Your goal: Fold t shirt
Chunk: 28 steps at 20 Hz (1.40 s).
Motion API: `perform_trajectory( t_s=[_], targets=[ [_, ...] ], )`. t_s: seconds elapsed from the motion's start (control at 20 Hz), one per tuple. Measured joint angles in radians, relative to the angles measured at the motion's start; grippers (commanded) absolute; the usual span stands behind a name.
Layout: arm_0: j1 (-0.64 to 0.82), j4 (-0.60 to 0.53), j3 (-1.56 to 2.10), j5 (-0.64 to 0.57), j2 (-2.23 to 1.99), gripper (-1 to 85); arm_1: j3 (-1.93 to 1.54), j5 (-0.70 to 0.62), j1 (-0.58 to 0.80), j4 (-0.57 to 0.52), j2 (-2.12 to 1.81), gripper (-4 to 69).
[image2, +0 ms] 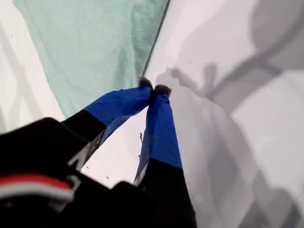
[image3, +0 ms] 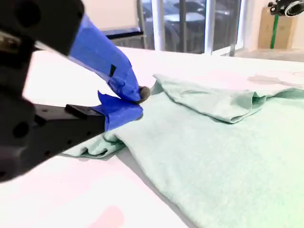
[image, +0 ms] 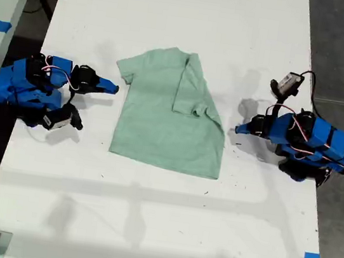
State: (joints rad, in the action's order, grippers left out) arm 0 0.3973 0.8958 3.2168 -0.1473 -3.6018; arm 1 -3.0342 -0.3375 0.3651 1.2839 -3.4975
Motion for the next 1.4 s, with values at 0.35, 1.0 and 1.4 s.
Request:
perform_trajectory(
  t_s=[0.35, 1.0, 1.4],
  targets=[
    [0.0, 0.0, 0.0, 0.0, 0.0, -0.1, -0.003, 0.021, 0.009, 0.0, 0.0, 1.5],
    [0.0, 0.006, 0.0, 0.005, 0.0, -0.1, -0.005, 0.089, 0.0, 0.048, -0.002, -0.1],
    [0.0, 0.008, 0.0, 0.006, 0.0, -0.1, -0.005, 0.089, 0.0, 0.048, -0.002, -0.1]
  ],
)
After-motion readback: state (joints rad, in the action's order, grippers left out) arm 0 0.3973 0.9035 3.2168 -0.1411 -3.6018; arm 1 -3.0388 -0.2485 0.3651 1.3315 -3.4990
